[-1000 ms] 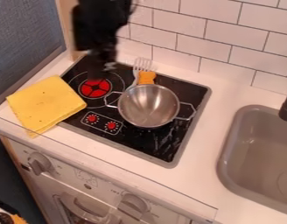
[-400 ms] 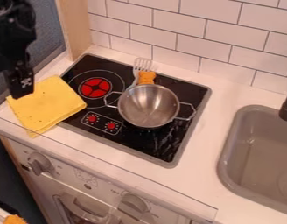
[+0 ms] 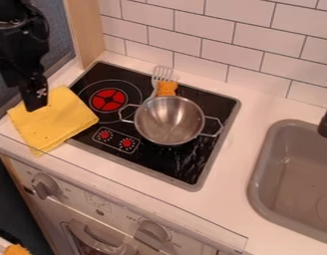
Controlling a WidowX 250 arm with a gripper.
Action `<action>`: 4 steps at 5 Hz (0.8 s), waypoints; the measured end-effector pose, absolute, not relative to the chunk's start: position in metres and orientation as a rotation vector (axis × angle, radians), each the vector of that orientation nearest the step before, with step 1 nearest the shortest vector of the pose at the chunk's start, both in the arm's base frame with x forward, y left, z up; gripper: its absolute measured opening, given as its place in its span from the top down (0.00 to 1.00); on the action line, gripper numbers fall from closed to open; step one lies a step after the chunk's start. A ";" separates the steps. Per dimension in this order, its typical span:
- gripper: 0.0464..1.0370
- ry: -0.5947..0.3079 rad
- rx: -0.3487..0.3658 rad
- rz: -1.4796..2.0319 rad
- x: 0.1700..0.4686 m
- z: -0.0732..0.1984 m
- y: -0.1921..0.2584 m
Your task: Move the yellow cloth on the top corner of the burner
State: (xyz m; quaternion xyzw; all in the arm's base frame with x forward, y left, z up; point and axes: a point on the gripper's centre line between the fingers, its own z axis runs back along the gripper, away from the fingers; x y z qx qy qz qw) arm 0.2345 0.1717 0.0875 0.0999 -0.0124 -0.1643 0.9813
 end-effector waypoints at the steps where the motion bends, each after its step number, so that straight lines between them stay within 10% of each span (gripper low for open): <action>1: 0.04 -0.014 0.188 -0.313 0.252 0.071 0.172; 4: 0.04 0.057 0.174 -0.293 0.281 0.026 0.175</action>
